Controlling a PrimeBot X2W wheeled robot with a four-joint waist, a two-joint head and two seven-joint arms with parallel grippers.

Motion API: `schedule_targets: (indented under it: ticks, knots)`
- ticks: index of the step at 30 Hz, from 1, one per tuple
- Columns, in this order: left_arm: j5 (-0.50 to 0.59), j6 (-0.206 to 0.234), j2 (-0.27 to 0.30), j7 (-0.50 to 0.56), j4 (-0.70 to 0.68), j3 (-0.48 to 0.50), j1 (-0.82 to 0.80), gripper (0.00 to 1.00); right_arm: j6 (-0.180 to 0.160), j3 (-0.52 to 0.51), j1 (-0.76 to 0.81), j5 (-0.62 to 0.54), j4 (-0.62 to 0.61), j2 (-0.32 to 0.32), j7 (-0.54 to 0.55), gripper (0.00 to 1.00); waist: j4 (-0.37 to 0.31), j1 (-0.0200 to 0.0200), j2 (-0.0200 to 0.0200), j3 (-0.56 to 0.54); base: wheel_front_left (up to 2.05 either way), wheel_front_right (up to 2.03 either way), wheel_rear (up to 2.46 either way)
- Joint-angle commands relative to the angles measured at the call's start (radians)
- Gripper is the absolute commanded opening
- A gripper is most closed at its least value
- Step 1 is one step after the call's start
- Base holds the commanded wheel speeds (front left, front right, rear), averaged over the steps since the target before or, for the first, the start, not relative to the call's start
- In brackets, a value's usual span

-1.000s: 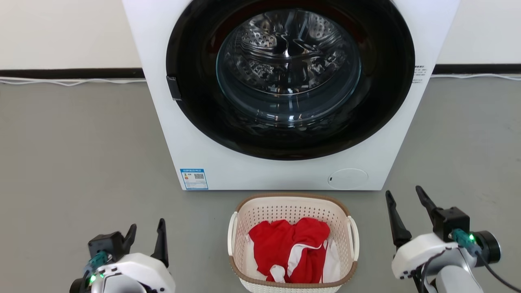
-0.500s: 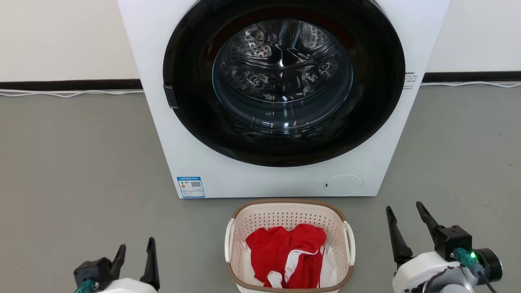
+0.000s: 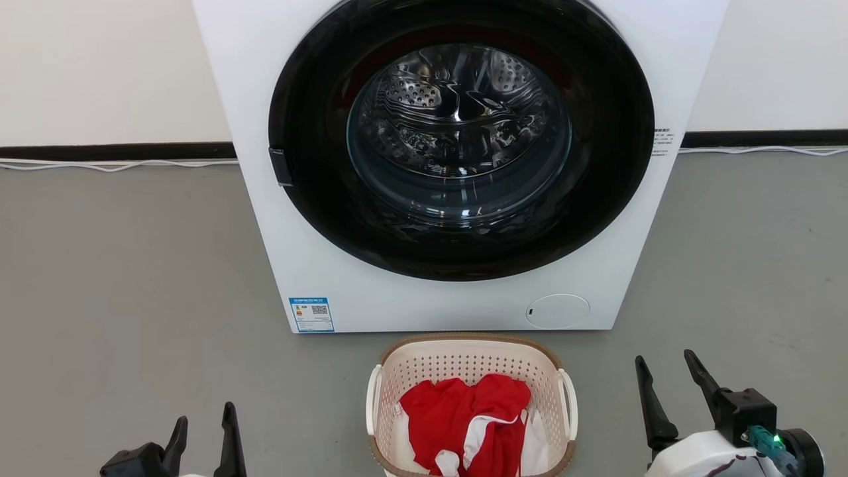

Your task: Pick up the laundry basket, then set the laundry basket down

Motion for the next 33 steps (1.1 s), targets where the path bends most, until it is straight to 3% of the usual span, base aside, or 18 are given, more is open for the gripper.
schedule_targets:
  ticks: [1, 12, 13, 22, 33]
  knots:
    - [0.02, 0.001, 0.007, -0.01, -0.035, 0.044, -0.021, 1.0, 0.006, 0.018, -0.009, 0.015, -0.032, -0.002, -0.011, 1.0, 0.001, 0.0, -0.0001, -0.001, 0.0, 0.0, 0.0]
    - [0.06, 0.002, 0.007, -0.01, -0.057, 0.058, -0.008, 1.0, 0.006, 0.021, 0.008, 0.032, -0.04, -0.002, -0.011, 1.0, 0.0, 0.0, -0.0001, -0.002, 0.0, 0.0, 0.0]
    - [0.052, 0.0, -0.004, 0.0, -0.025, 0.021, 0.019, 0.0, 0.0, 0.0, 0.023, 0.023, -0.005, 0.002, 0.0, 0.0, 0.0, 0.0, -0.0001, -0.002, 0.0, 0.0, 0.0]
    - [-0.012, -0.015, -0.028, 0.025, 0.011, 0.031, 0.02, 0.0, -0.001, -0.009, 0.034, 0.107, 0.027, 0.007, 0.033, 0.0, -0.003, 0.0023, -0.0001, -0.001, 0.0, 0.0, 0.0]
    - [-0.111, -0.04, -0.038, 0.057, 0.003, 0.053, 0.003, 0.0, 0.0, -0.001, 0.034, 0.254, -0.002, 0.006, 0.056, 0.0, -0.008, 0.0001, -0.0001, 0.008, 0.0, 0.0, 0.0]
